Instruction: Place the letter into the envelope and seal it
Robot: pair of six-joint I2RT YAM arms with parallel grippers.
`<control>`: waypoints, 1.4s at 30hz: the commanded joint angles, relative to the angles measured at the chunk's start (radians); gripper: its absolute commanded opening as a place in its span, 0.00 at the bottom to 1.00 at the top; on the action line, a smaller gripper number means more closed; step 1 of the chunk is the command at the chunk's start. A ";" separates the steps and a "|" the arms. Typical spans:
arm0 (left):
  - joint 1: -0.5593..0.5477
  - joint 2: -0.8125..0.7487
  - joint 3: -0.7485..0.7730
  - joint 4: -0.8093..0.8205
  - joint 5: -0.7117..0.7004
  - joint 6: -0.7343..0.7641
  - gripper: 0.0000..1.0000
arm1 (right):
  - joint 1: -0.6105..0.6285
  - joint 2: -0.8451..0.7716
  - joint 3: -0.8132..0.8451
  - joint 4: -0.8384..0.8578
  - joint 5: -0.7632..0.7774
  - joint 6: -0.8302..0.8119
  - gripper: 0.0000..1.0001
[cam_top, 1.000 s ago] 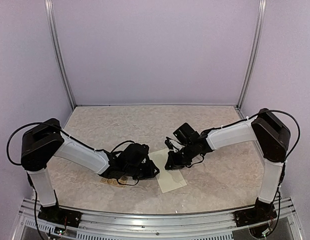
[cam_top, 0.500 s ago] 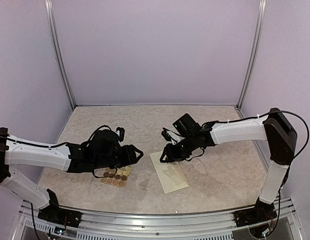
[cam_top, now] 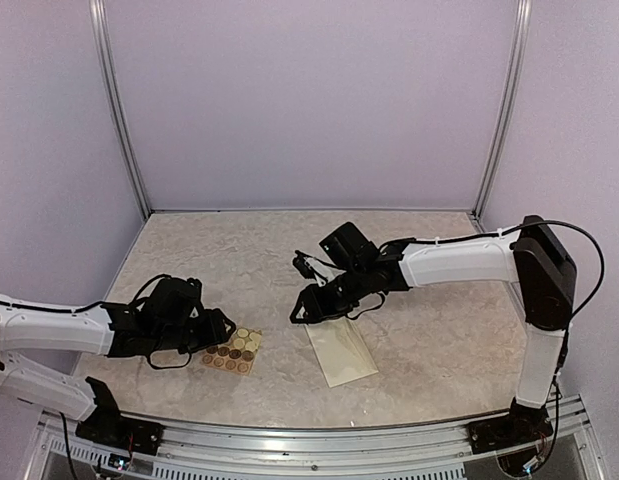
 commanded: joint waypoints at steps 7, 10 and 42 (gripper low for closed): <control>0.044 0.122 -0.007 0.155 0.005 0.120 0.62 | 0.010 -0.039 -0.056 0.023 0.000 0.015 0.40; 0.043 0.161 -0.013 0.198 0.038 0.119 0.62 | 0.012 -0.049 -0.067 0.031 -0.005 0.019 0.40; -0.211 0.163 0.054 0.215 0.005 0.068 0.60 | 0.023 0.082 0.014 0.023 -0.045 0.000 0.46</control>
